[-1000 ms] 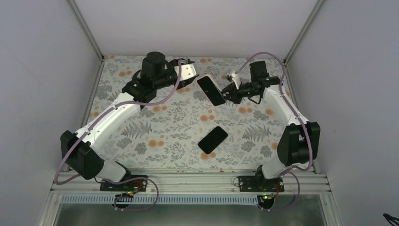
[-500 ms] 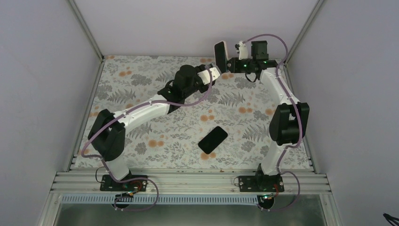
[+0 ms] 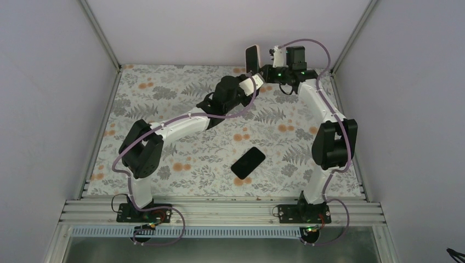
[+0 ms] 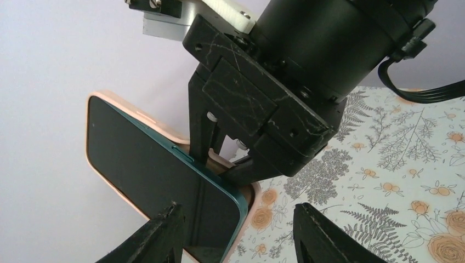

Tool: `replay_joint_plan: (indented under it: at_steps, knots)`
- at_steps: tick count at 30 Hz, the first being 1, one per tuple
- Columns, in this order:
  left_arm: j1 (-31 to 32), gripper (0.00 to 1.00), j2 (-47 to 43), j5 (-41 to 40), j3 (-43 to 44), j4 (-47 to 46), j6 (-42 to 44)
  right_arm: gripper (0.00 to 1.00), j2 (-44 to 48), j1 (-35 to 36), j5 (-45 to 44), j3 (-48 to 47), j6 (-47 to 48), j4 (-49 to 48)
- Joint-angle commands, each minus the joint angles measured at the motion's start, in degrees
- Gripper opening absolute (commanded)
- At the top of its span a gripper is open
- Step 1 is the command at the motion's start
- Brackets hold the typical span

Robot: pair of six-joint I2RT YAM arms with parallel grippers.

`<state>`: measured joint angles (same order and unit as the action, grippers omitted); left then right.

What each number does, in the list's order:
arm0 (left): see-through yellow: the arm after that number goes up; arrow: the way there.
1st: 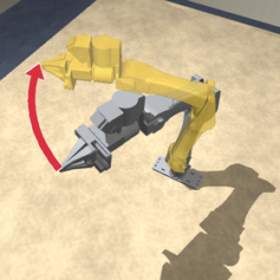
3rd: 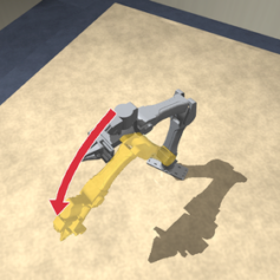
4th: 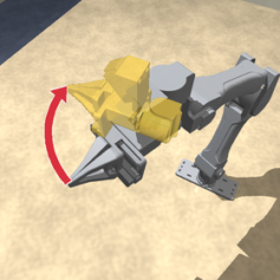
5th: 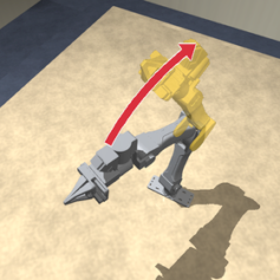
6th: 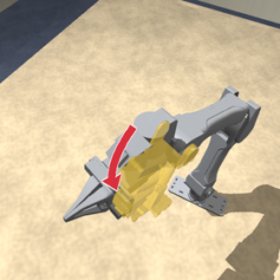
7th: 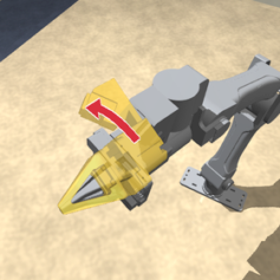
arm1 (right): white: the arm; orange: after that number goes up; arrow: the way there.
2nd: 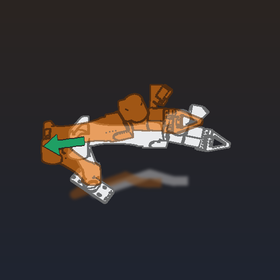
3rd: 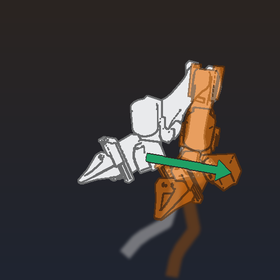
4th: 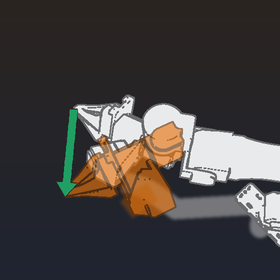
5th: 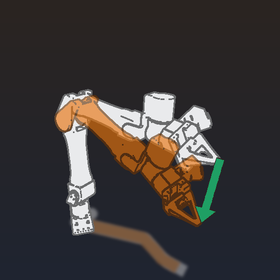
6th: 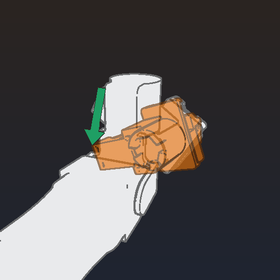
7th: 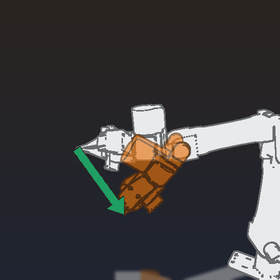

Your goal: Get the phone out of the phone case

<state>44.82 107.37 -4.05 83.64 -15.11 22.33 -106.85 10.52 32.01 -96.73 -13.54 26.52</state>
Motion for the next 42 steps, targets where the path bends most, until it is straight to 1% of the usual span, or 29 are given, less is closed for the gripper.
replay_joint_plan:
  at_steps: [1, 9, 18, 21, 24, 29, 32, 36, 42]
  knots:
    - [0.4, 0.51, 0.8, -2.4, 0.8, -3.5, -1.0, 0.03, 2.4, 0.7, 1.1, -0.9, -1.3, -4.8]
    - [0.3, 0.51, 1.5, -6.5, -0.9, -6.6, 0.3, 0.03, 4.6, 1.1, 2.2, 1.7, -2.4, -5.8]
    - [0.3, 0.51, 0.3, -3.3, -2.8, -6.0, -1.3, 0.03, 5.9, 1.3, 2.4, 2.4, -3.7, -6.8]
    - [0.4, 0.51, 0.7, -4.1, -2.8, -6.3, -1.5, 0.03, 5.9, 1.4, 3.0, 2.4, -4.1, -7.0]
    - [0.3, 0.51, 1.3, -7.2, -2.5, -7.3, -1.2, 0.03, 6.3, 1.6, 3.3, 2.7, -4.2, -7.0]
    - [0.4, 0.51, 1.5, -6.5, -1.6, -6.8, -1.6, 0.03, 7.1, 1.8, 3.6, 3.8, -4.2, -7.5]
    - [0.4, 0.51, 2.8, -7.5, 0.0, -6.5, -1.2, 0.03, 6.9, 2.1, 4.2, 3.6, -4.4, -7.6]
    - [0.5, 0.51, 3.6, -10.3, 0.2, -7.4, -0.7, 0.03, 7.4, 2.6, 4.5, 4.1, -4.2, -7.5]
    - [0.4, 0.51, 3.4, -18.3, -1.6, -12.9, 2.0, 0.03, 8.7, 2.8, 4.4, 6.3, -3.7, -8.1]
